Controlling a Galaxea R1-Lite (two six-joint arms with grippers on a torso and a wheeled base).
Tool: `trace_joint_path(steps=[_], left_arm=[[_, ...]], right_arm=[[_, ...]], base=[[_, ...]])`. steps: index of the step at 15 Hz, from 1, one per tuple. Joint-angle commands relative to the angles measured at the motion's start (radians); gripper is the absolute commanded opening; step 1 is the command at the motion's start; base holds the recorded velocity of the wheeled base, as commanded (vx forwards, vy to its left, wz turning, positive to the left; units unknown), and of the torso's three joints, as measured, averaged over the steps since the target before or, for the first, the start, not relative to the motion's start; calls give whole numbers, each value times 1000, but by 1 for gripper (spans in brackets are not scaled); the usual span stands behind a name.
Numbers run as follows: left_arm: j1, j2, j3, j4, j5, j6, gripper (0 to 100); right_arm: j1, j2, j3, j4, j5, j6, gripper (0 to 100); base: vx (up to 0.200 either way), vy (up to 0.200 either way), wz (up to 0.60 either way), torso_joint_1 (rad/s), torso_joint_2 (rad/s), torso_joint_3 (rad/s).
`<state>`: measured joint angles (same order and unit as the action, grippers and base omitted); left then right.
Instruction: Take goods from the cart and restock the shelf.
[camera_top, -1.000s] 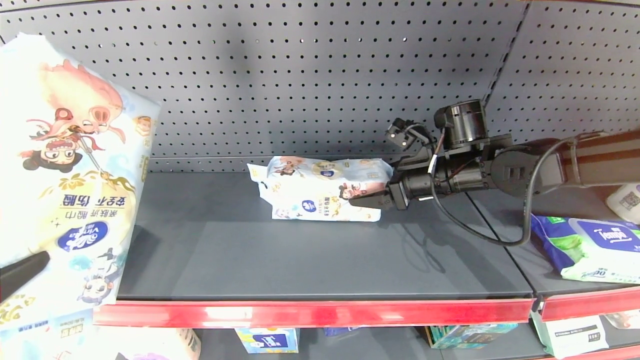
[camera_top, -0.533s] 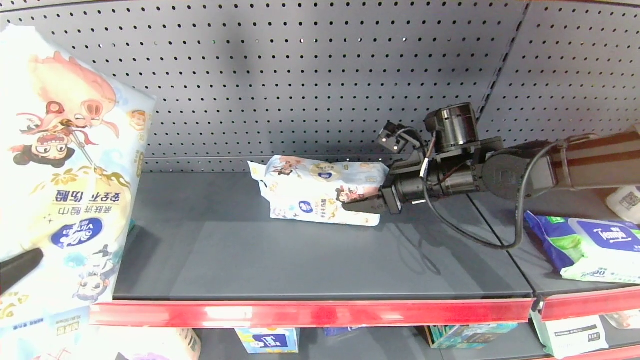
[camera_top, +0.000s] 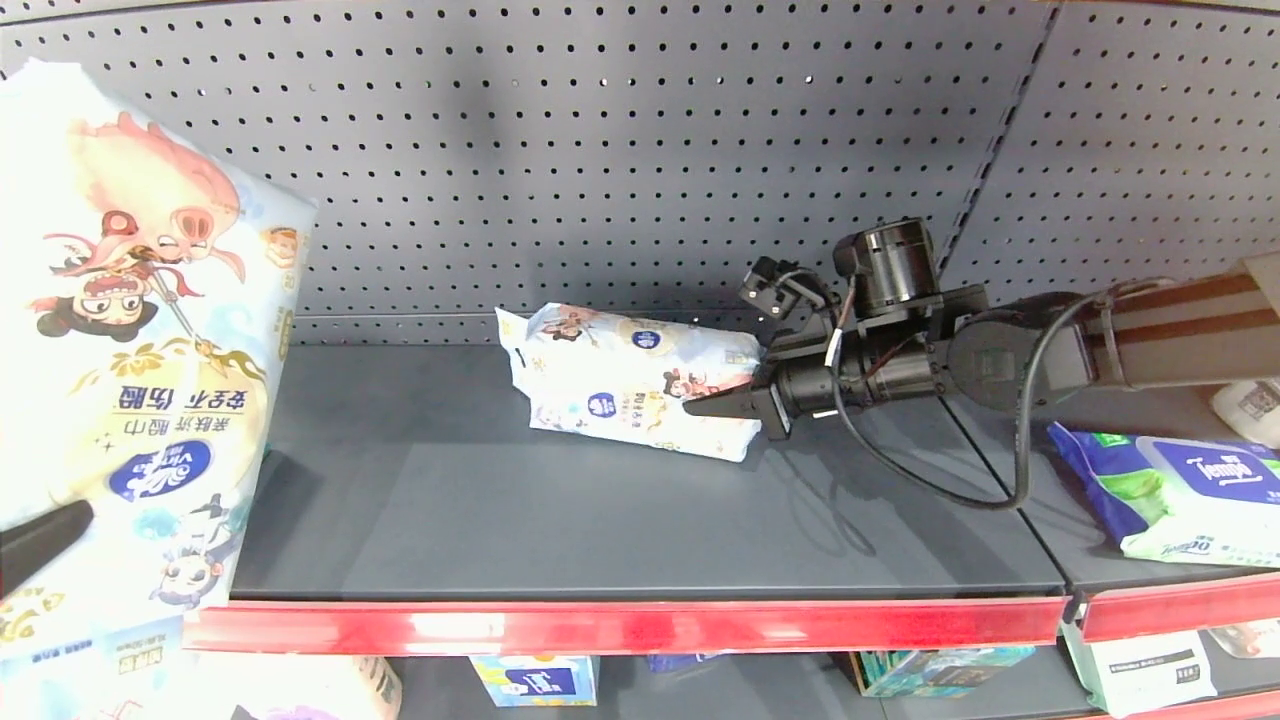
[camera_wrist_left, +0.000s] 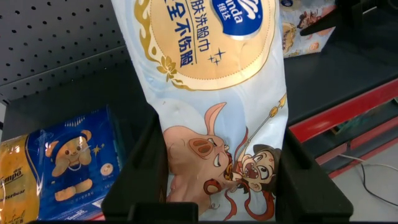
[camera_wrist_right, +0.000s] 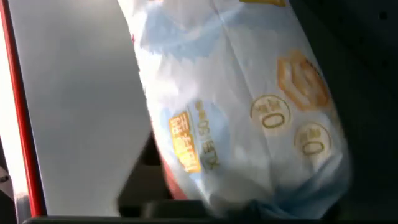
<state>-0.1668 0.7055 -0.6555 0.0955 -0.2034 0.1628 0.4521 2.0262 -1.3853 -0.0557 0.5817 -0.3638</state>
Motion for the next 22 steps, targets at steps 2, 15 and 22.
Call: trace_joint_path(steps=[2,15,22], left_arm=[[0,-3,2,0,1,-5,0],[0,-8,-6,-2,-8,-5,0],[0,-1,-7,-2,-8,-5,0]], right_arm=[[2,-18,6,4,1,-1,0],[-38,-337,448,-4,78,-222,0],[-9,-342,473,-7,92,-245,0]], base=[[0,0,0,0,0,0],[0,0,0,0,0,0],[0,0,0,0,0,0]])
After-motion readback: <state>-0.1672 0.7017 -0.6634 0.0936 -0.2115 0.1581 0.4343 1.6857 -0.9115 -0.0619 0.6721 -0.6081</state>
